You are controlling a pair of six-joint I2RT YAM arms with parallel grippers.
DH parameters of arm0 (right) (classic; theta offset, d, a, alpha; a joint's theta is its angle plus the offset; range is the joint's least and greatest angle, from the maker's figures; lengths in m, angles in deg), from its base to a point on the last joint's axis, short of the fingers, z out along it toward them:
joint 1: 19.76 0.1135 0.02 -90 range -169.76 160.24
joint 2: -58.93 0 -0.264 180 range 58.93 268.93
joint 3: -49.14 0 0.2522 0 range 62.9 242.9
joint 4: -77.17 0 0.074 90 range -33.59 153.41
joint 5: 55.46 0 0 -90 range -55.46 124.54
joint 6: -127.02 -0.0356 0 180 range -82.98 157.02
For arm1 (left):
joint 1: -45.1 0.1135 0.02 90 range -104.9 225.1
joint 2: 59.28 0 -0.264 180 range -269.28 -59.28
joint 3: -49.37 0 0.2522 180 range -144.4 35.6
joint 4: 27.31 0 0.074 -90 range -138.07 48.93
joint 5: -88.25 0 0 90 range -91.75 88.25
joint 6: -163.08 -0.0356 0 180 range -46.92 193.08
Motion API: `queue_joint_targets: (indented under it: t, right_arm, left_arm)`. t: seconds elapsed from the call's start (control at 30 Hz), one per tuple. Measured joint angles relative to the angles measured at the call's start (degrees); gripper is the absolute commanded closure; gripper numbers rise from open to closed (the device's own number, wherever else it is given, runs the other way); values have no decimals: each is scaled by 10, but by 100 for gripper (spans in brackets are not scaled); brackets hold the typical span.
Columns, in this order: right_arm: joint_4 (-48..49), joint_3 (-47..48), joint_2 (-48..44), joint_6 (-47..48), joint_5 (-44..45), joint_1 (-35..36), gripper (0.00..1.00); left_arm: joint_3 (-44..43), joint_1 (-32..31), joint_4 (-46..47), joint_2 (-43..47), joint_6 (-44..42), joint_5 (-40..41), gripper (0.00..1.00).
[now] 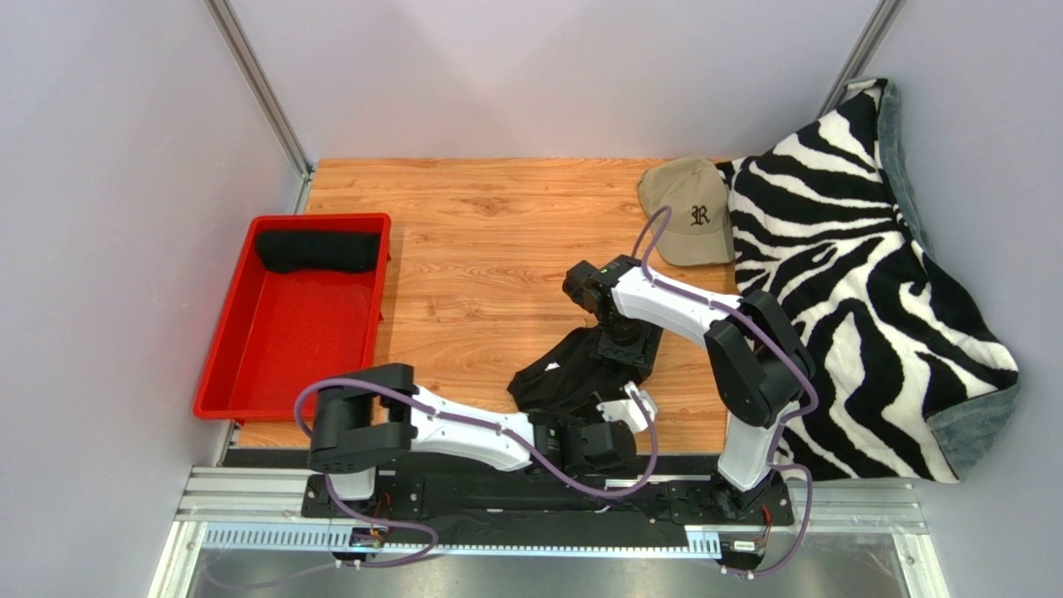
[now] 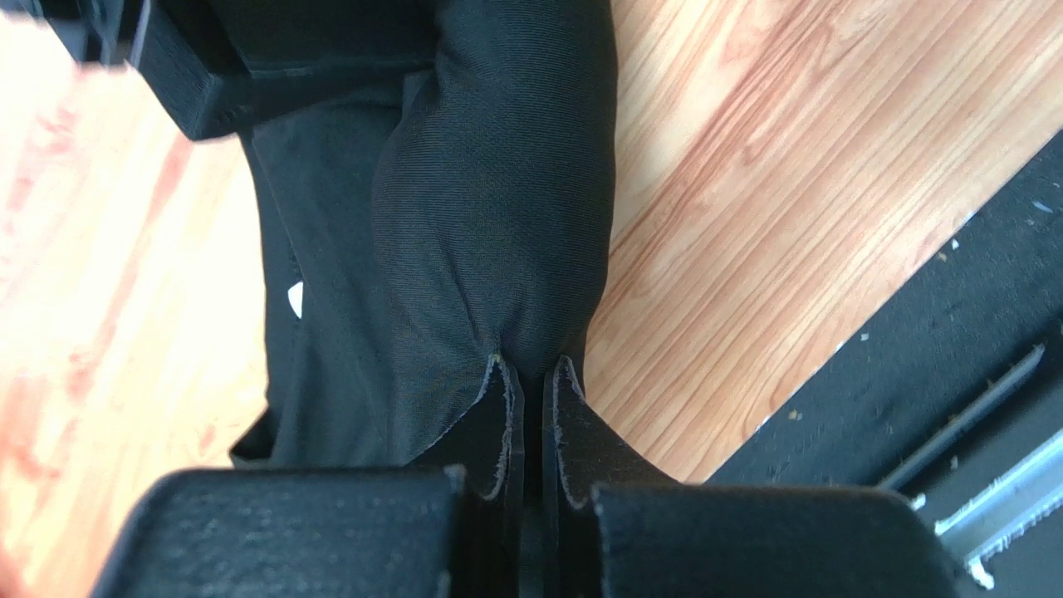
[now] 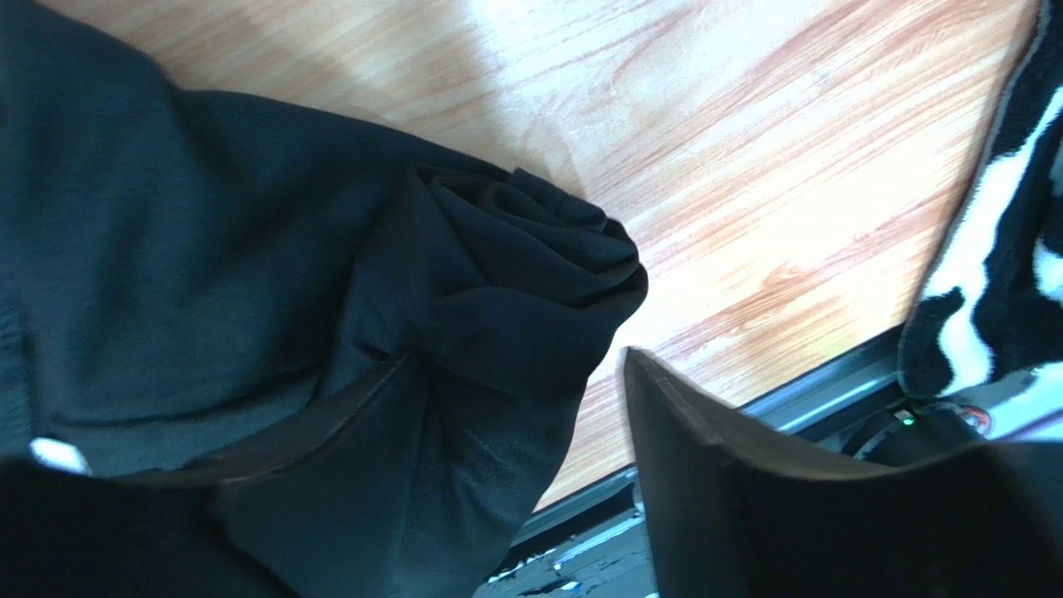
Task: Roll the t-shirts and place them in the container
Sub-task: Roll the T-shirt to the center of the board.
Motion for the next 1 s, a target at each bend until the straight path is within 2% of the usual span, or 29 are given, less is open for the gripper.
queue_joint_targets:
  t: [0.23,0.47,0.77,1.0]
  right_arm:
    - [24,-11,-82,-20,15,-5,30]
    - [43,-27,-195,-40,49,-16,28]
    - [123,-165,-358,-63,63,-10,29]
    - [181,-256,-409,-100,69,46,29]
  left_arm:
    - [68,44,31,82,22,-106,100]
    - [92,94,51,117,55,-226,100]
    - [157,200,116,154,150,-424,100]
    - [216,306,205,153,258,-598,100]
